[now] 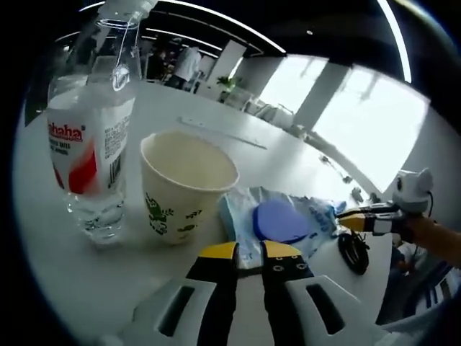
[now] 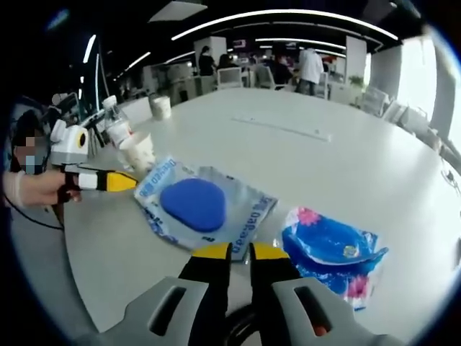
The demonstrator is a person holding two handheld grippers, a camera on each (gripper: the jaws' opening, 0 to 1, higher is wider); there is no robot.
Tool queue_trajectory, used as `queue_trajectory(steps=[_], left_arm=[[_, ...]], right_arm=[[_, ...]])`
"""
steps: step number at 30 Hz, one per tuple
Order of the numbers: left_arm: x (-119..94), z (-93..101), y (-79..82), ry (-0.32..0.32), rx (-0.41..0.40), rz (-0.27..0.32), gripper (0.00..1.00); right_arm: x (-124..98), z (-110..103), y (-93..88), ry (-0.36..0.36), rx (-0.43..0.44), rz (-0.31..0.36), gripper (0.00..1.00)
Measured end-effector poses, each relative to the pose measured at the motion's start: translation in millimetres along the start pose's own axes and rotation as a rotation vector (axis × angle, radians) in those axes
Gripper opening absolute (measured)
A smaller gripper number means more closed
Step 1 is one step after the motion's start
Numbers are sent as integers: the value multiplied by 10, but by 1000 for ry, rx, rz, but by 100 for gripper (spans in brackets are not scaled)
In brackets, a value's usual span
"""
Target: Arrange the tabletop items into an orderly group along one side of the table until the central work area is clear of visible clutter.
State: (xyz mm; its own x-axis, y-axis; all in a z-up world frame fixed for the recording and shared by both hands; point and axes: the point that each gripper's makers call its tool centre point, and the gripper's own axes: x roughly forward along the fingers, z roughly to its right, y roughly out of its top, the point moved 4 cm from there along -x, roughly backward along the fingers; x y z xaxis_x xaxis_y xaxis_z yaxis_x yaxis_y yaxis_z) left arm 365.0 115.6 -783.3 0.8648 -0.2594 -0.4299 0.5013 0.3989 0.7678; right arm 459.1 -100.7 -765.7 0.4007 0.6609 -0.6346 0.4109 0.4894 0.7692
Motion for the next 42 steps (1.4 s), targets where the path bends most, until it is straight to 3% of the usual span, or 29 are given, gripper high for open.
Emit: queue_trajectory(steps=[6, 12, 14, 19, 27, 42], left_arm=[[-96, 45, 1, -31, 45, 1, 18], [-196, 58, 12, -43, 76, 11, 29], [-215, 50, 11, -40, 80, 13, 37], [-280, 20, -28, -23, 121, -9, 48], [-448, -84, -36, 29, 189, -2, 57], [-841, -298, 44, 104, 170, 47, 68]], right_arm=[[-25, -32, -41, 18, -6, 1, 19], [-73, -57, -73, 21, -15, 0, 20], [-91, -70, -83, 20, -18, -1, 21], [-120, -92, -105, 28, -23, -3, 26], [-195, -74, -129, 16, -35, 4, 35], [-393, -104, -272, -5, -4, 26, 46]])
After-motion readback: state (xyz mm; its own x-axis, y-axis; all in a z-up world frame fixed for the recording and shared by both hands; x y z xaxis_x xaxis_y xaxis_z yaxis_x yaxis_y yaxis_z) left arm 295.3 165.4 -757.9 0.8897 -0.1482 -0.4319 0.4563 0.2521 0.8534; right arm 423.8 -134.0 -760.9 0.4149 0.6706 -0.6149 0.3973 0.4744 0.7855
